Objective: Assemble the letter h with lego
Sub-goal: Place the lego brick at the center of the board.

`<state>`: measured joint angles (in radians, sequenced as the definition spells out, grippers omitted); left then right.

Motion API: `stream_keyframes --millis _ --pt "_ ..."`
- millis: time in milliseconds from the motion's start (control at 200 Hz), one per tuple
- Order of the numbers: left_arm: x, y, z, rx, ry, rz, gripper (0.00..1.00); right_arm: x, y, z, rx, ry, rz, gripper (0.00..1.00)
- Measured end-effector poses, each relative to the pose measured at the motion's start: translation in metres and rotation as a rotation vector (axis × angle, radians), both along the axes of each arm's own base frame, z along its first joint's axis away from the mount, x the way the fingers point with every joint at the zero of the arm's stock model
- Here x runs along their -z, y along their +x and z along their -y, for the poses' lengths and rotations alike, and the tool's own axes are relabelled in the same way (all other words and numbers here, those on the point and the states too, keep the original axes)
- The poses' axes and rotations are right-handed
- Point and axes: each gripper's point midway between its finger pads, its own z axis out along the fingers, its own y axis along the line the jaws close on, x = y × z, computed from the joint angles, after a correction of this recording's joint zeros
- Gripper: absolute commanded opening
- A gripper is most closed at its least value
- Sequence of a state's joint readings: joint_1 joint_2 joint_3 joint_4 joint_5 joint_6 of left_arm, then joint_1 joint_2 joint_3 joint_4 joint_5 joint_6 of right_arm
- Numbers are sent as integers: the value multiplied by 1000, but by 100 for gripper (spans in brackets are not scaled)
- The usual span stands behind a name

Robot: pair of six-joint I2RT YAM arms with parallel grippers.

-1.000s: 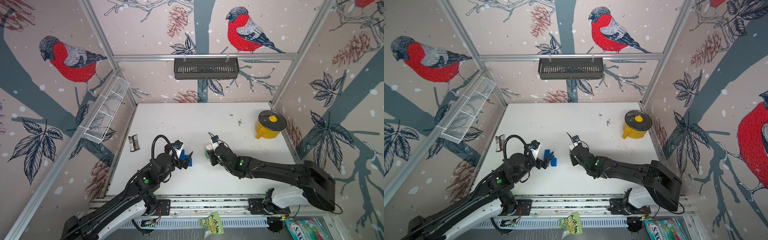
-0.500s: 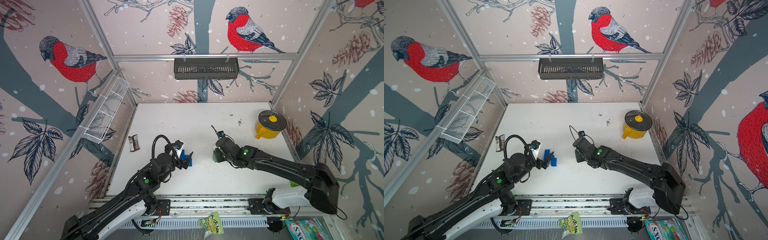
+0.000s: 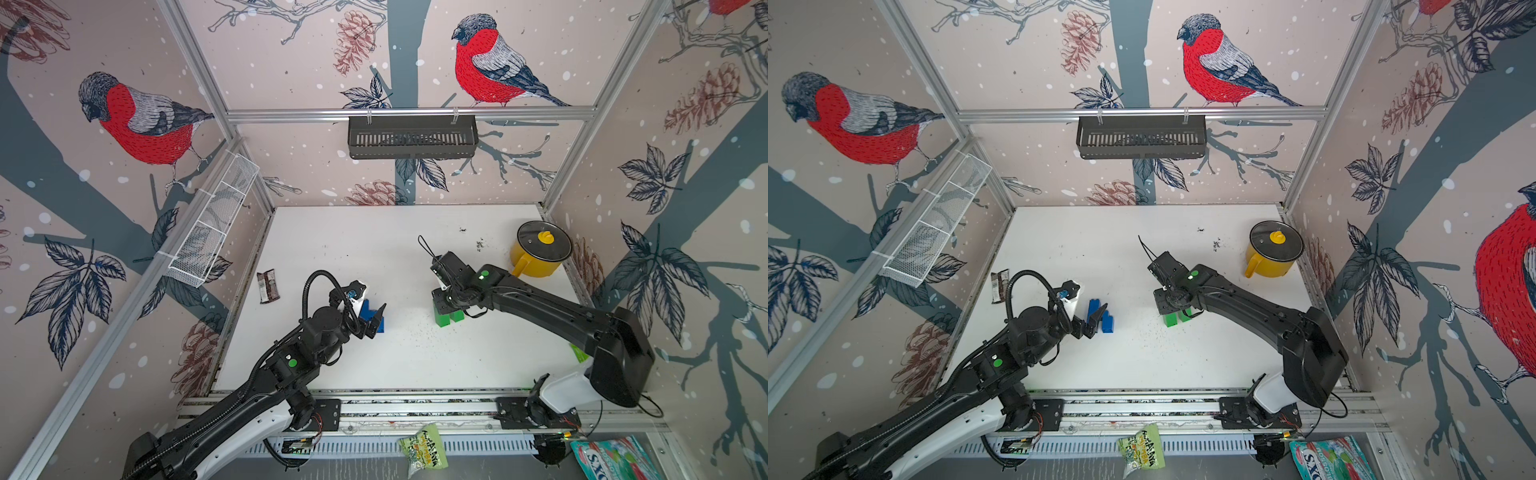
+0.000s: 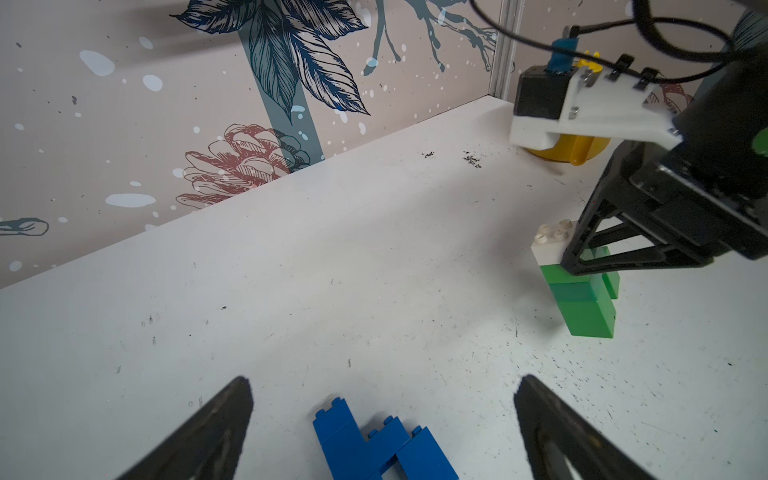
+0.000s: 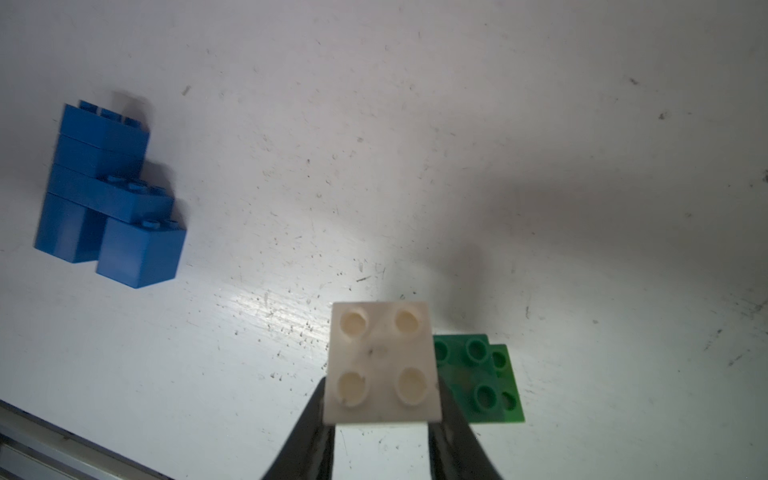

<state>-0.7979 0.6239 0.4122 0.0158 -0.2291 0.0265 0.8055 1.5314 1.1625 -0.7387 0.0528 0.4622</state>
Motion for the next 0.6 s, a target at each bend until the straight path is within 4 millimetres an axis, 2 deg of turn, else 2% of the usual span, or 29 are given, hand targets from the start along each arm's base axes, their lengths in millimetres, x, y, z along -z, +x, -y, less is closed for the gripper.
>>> stream_keyframes --millis 170,350,600 --pt "0 -2 3 17 -4 -4 98 22 3 7 -17 -54 -94 14" --pt "0 -2 3 19 -5 -3 98 35 11 14 2 -74 -158 17" --pt "0 -2 3 20 -4 -4 98 45 10 18 13 -80 -215 30"
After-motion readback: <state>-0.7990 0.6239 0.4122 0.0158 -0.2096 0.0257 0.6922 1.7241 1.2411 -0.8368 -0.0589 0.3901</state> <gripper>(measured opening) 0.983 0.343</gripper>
